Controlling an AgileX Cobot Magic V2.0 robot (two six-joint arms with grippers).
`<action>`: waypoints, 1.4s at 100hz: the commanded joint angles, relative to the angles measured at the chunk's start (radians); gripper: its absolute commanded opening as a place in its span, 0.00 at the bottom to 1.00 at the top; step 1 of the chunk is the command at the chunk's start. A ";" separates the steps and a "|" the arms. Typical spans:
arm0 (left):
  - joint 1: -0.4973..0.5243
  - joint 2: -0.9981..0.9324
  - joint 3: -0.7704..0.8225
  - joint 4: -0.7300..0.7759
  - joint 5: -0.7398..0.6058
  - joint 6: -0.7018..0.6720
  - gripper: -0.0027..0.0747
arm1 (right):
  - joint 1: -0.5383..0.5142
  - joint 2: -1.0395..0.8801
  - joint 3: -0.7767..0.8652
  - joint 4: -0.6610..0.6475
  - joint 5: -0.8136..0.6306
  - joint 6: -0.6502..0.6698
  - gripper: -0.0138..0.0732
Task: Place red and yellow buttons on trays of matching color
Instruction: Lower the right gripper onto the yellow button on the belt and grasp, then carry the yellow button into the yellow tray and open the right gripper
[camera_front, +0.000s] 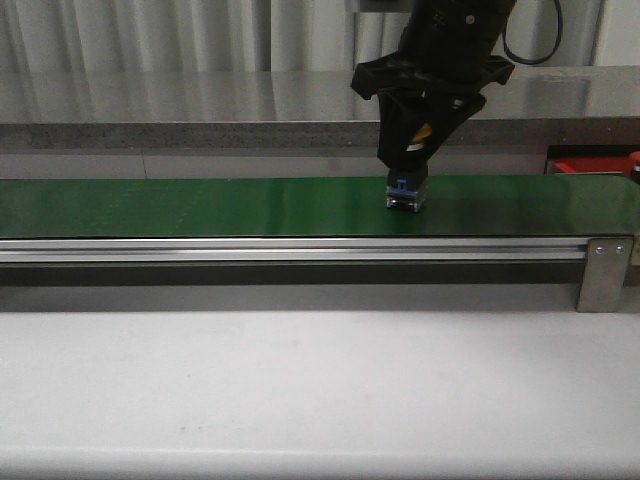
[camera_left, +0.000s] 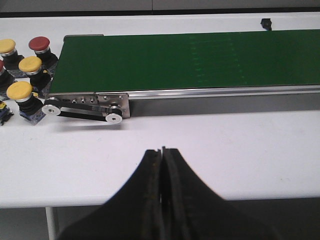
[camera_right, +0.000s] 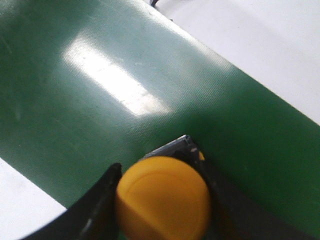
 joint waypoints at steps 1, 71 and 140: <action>-0.006 0.010 -0.025 -0.010 -0.068 -0.003 0.01 | 0.001 -0.080 -0.024 -0.003 -0.039 0.019 0.41; -0.006 0.010 -0.025 -0.010 -0.068 -0.003 0.01 | -0.259 -0.334 0.134 -0.189 0.048 0.280 0.41; -0.006 0.010 -0.025 -0.010 -0.068 -0.003 0.01 | -0.577 -0.375 0.371 -0.156 -0.135 0.307 0.41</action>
